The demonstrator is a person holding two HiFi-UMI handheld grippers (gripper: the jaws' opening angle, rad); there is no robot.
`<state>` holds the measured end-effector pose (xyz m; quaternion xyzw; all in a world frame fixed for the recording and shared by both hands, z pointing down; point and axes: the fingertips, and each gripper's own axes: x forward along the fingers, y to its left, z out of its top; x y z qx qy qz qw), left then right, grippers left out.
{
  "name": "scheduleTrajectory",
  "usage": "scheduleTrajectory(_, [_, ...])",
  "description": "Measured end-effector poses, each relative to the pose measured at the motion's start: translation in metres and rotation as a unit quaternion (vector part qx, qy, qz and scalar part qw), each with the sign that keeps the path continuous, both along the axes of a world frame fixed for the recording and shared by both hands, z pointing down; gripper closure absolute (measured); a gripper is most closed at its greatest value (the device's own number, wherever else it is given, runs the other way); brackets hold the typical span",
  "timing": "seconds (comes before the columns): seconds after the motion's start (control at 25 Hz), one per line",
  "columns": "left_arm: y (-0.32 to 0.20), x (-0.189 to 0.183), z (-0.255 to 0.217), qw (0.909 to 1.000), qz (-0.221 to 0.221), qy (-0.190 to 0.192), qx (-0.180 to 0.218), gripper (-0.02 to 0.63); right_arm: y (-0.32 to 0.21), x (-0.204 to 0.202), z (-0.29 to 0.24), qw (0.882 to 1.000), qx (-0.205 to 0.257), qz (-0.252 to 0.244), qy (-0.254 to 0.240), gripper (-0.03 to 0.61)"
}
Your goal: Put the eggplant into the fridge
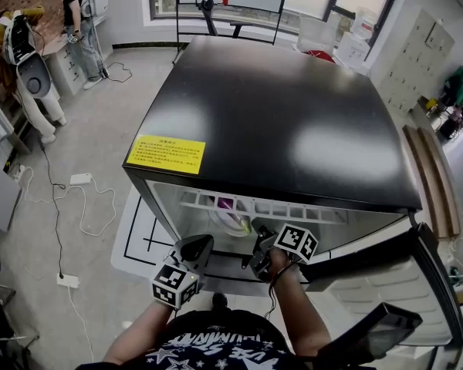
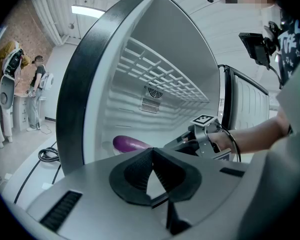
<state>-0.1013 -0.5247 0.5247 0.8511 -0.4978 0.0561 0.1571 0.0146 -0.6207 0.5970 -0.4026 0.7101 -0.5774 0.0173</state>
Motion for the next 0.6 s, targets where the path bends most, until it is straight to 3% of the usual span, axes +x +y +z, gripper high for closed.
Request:
scheduleTrajectory(0.36, [0.007, 0.000, 0.003, 0.9999, 0.008, 0.004, -0.005, 0.604, 0.003, 0.001, -0.001, 1.000, 0.009, -0.009, 0.010, 0.550])
scheduleTrajectory(0.44, [0.007, 0.000, 0.000, 1.0000, 0.007, 0.006, 0.000, 0.604, 0.004, -0.001, -0.002, 1.000, 0.013, -0.016, 0.015, 0.495])
scheduleTrajectory(0.6, [0.010, -0.002, 0.000, 1.0000, 0.007, 0.006, 0.001, 0.604, 0.007, -0.001, -0.001, 0.999, 0.018, -0.018, 0.032, 0.495])
